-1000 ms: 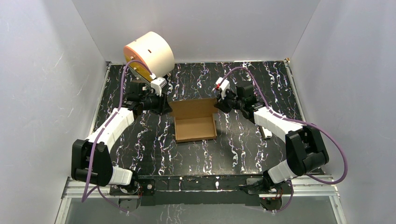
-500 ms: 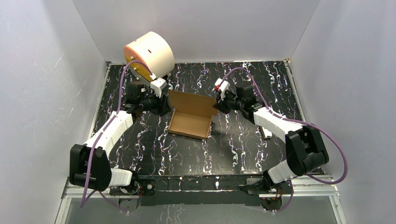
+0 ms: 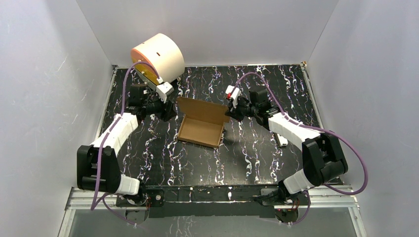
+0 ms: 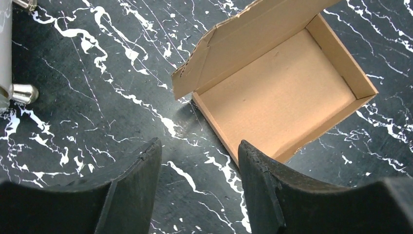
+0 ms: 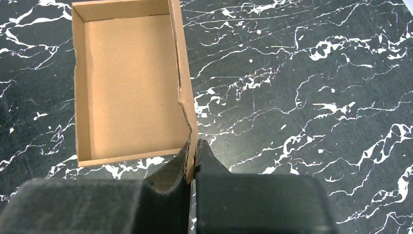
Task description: Fold the paper box
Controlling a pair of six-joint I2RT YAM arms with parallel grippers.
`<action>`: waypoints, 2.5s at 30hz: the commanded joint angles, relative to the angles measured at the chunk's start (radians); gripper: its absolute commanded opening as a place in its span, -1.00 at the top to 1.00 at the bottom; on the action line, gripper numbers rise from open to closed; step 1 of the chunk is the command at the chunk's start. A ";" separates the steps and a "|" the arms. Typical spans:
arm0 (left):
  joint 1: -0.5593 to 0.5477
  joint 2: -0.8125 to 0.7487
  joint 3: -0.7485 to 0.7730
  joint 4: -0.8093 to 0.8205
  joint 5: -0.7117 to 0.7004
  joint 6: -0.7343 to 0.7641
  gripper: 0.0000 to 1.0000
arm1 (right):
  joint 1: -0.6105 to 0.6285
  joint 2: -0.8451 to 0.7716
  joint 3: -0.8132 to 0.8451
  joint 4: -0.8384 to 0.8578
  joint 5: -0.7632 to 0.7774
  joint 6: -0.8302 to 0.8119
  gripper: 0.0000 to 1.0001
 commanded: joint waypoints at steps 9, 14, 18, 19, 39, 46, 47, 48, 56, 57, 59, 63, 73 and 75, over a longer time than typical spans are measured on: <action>0.106 0.149 0.129 -0.011 0.301 0.154 -0.08 | 0.000 0.068 0.127 -0.162 -0.115 -0.143 1.00; 0.121 0.177 0.128 0.013 0.350 0.207 -0.08 | -0.001 0.093 0.146 -0.183 -0.149 -0.158 1.00; 0.121 0.184 0.130 0.047 0.350 0.225 -0.10 | -0.001 0.114 0.172 -0.234 -0.184 -0.181 1.00; 0.121 0.183 0.129 0.055 0.353 0.230 -0.11 | -0.001 0.117 0.176 -0.239 -0.193 -0.185 1.00; 0.121 0.188 0.087 0.086 0.464 0.227 0.33 | 0.000 0.142 0.224 -0.291 -0.213 -0.187 1.00; 0.109 0.156 0.067 0.085 0.419 0.186 0.78 | 0.000 0.131 0.218 -0.248 -0.143 -0.114 1.00; 0.102 0.148 0.062 0.086 0.402 0.178 0.81 | 0.000 0.129 0.216 -0.235 -0.128 -0.097 1.00; 0.093 0.141 0.058 0.085 0.382 0.167 0.83 | 0.000 0.127 0.213 -0.225 -0.118 -0.081 1.00; 0.031 0.076 0.038 0.091 0.203 0.036 0.90 | 0.039 0.056 0.141 -0.084 0.079 0.078 1.00; 0.019 0.069 0.036 0.092 0.178 0.016 0.91 | 0.048 0.045 0.131 -0.046 0.102 0.092 1.00; -0.012 0.056 0.038 0.092 0.110 -0.035 0.92 | 0.070 0.022 0.113 -0.011 0.168 0.130 1.00; -0.080 0.019 0.042 0.109 -0.066 -0.190 0.90 | 0.106 0.008 0.096 0.035 0.270 0.197 1.00; -0.145 -0.073 -0.065 0.225 -0.268 -0.601 0.87 | 0.212 -0.020 0.042 0.136 0.542 0.341 0.94; -0.160 -0.084 -0.091 0.238 -0.288 -0.642 0.88 | 0.233 -0.006 0.046 0.137 0.630 0.386 0.94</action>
